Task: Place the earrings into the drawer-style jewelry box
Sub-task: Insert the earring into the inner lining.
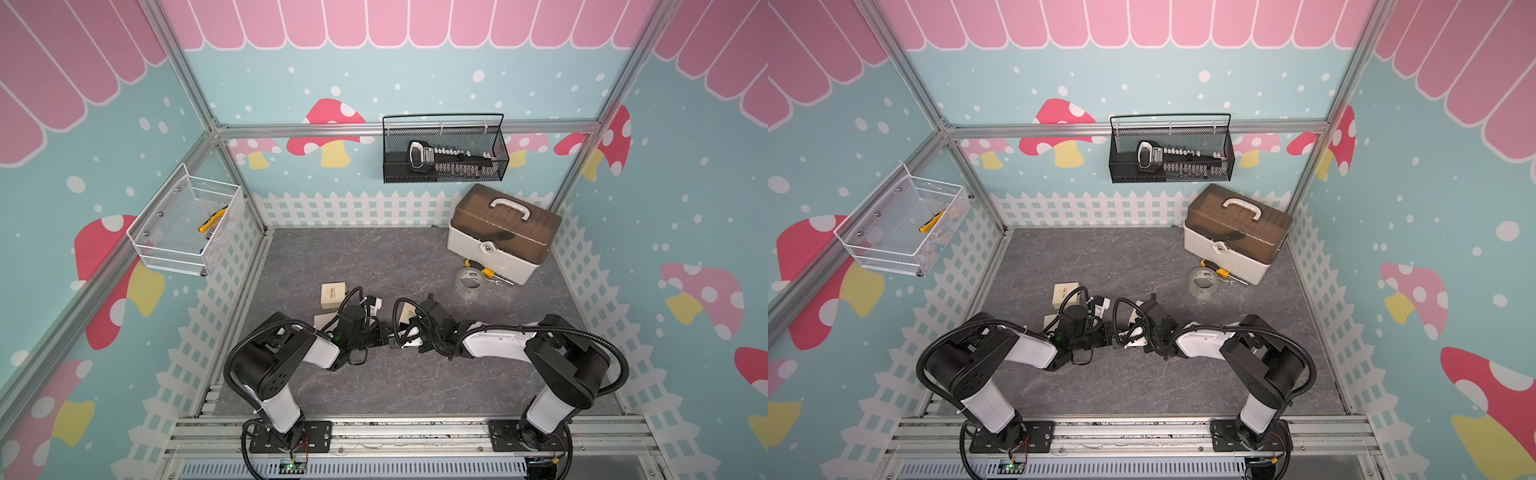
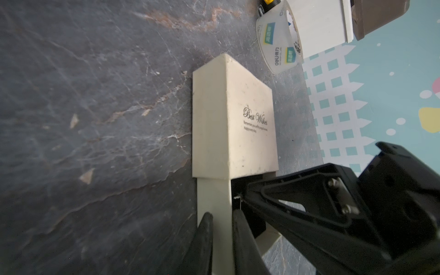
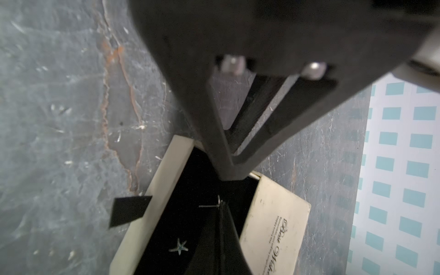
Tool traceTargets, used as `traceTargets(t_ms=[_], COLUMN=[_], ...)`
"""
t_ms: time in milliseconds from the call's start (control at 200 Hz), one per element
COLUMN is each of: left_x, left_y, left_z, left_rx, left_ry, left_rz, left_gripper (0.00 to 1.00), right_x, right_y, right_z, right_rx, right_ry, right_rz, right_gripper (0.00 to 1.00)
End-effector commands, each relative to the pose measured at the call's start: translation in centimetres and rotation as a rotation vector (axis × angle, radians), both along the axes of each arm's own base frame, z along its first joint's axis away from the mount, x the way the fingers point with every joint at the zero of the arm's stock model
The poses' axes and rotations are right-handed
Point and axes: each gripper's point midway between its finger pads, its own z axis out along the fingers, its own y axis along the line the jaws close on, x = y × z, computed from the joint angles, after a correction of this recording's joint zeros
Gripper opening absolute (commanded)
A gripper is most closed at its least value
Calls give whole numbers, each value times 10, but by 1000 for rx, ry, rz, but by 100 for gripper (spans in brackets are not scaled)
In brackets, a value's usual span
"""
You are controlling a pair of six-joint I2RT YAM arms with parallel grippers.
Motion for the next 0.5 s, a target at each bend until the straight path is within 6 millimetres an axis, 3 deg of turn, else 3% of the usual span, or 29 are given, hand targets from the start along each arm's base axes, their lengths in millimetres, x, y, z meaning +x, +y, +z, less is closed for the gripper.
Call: traceTargets(t_ms=[0, 495], left_x=[5, 3], left_y=[-2, -1], left_z=[1, 1], left_rx=[-2, -4], left_ry=[-11, -11], left_rz=[-7, -9], left_gripper=[18, 17], right_x=[-16, 4], right_y=[0, 12], right_z=[-11, 18], right_rx=[-24, 95], right_ry=[38, -39], right_rz=[61, -25], right_gripper=[0, 0])
